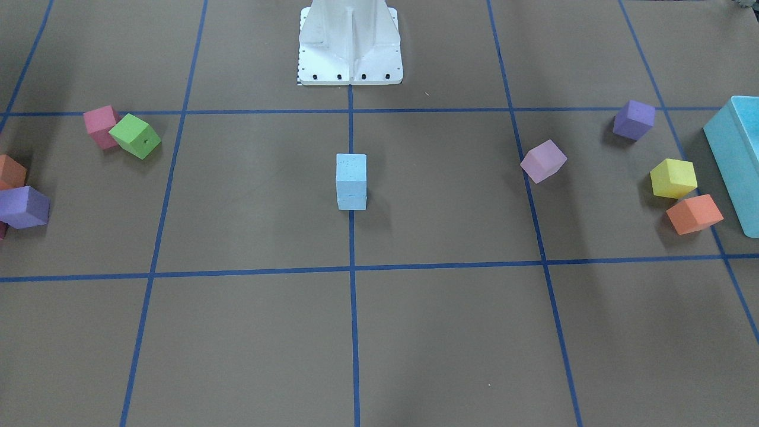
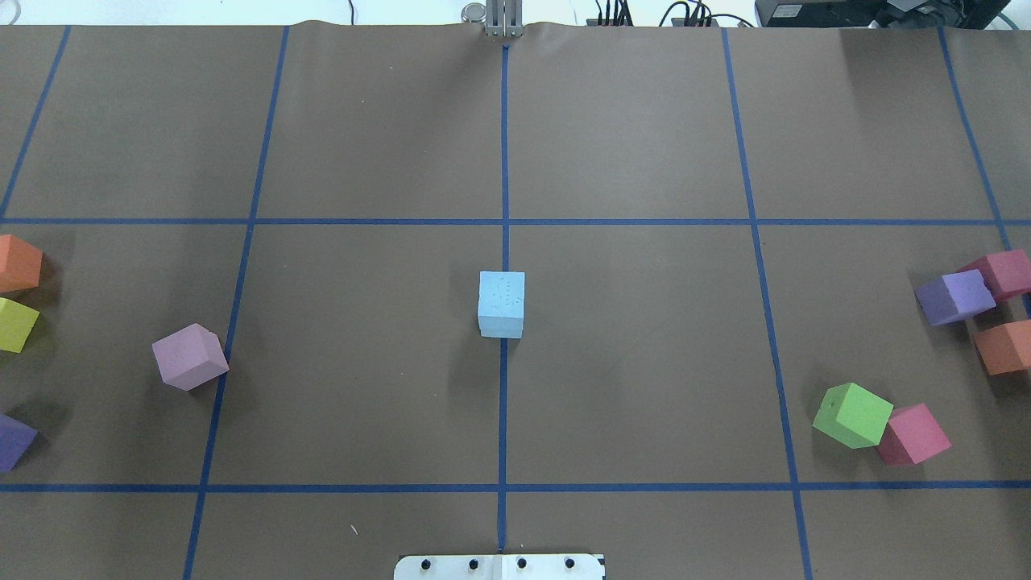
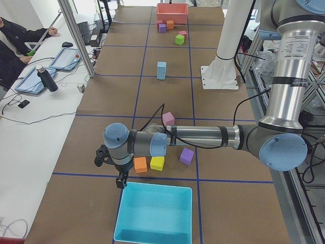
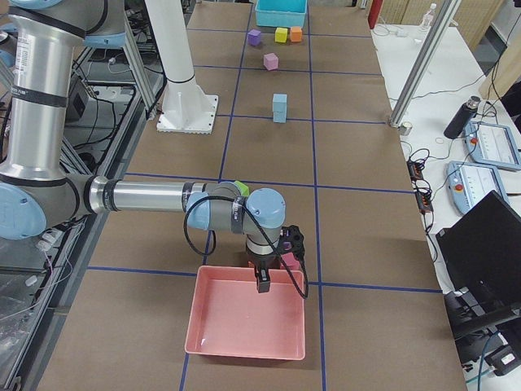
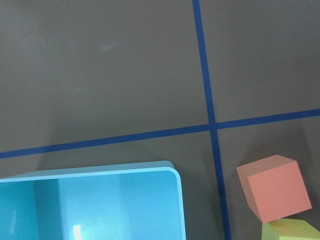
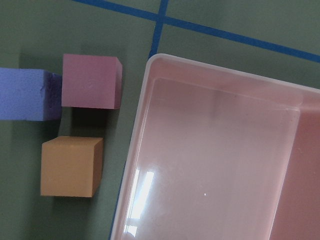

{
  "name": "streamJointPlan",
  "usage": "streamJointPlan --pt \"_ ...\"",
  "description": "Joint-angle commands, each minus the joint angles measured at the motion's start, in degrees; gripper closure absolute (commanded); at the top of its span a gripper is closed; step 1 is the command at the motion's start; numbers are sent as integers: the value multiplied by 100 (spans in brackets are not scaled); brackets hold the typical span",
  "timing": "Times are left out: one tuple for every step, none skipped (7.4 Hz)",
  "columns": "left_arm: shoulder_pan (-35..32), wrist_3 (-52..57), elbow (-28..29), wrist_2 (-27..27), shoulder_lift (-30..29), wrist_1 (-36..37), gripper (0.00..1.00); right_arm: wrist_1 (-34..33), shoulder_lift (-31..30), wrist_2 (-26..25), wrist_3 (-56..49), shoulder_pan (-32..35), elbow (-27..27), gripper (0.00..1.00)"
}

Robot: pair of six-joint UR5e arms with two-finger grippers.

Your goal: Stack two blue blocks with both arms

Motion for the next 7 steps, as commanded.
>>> streamJointPlan --pt "-2 45 -104 -7 30 -33 2 3 7 0 13 0 8 0" --pt "-2 45 -131 2 39 -33 2 -5 7 0 13 0 8 0" --pt "-2 36 -122 2 48 -33 2 3 7 0 13 0 8 0" --pt "-2 19 -105 28 48 -25 2 3 7 0 13 0 8 0" --pt "-2 19 -96 28 57 -33 2 -5 7 0 13 0 8 0" --pt "-2 10 -96 28 57 -25 2 3 7 0 48 0 8 0" --pt "-2 1 -96 37 57 -25 2 3 7 0 100 0 17 0"
